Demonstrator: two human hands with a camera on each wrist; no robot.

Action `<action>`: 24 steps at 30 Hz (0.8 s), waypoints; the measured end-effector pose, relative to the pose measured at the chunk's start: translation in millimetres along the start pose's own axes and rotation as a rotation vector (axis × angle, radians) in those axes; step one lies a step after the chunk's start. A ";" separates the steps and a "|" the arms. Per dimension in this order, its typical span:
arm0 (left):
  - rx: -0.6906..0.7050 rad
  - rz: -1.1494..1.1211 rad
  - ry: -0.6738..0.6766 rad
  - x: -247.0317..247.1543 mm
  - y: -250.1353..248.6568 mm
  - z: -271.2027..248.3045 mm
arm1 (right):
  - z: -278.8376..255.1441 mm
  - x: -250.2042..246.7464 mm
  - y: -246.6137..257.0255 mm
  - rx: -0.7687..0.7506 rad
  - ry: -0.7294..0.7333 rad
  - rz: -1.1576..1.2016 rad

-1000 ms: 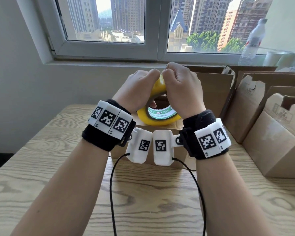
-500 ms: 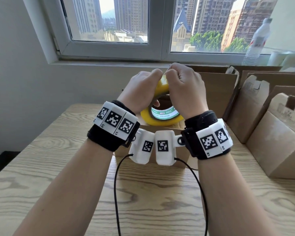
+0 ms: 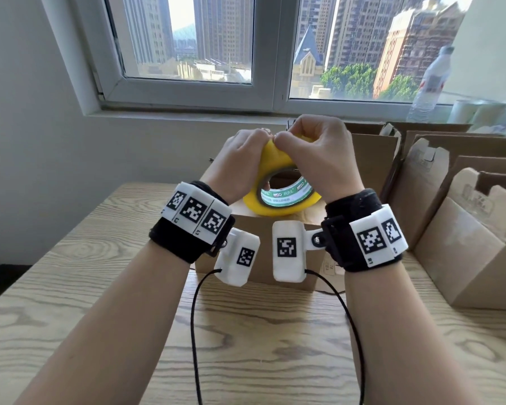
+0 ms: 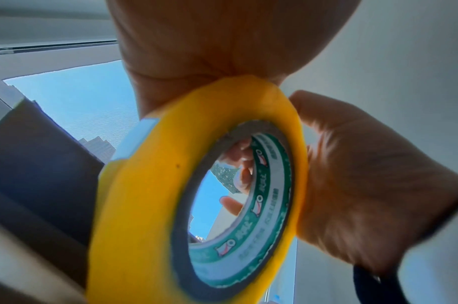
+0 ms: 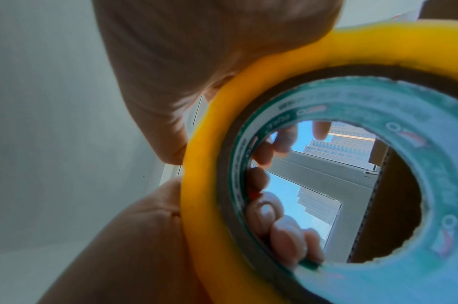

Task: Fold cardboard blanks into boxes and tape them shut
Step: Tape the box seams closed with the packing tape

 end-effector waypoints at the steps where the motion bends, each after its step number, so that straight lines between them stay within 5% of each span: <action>1: 0.025 0.050 -0.006 0.8 -1.9 -0.3 | 0.4 -1.3 0.9 0.003 -0.007 0.008; 24: 0.107 0.240 -0.020 8.9 -3.5 2.0 | -2.5 -6.7 -3.7 0.024 -0.096 0.112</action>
Point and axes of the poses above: each hand's wrist, its own z-axis towards the middle knuckle, its own x-axis out of the palm, y = z × x, the point moved 3 cm from there along z, towards the middle knuckle, and after that the axes turned 13 degrees about x, right-handed, at the moved point
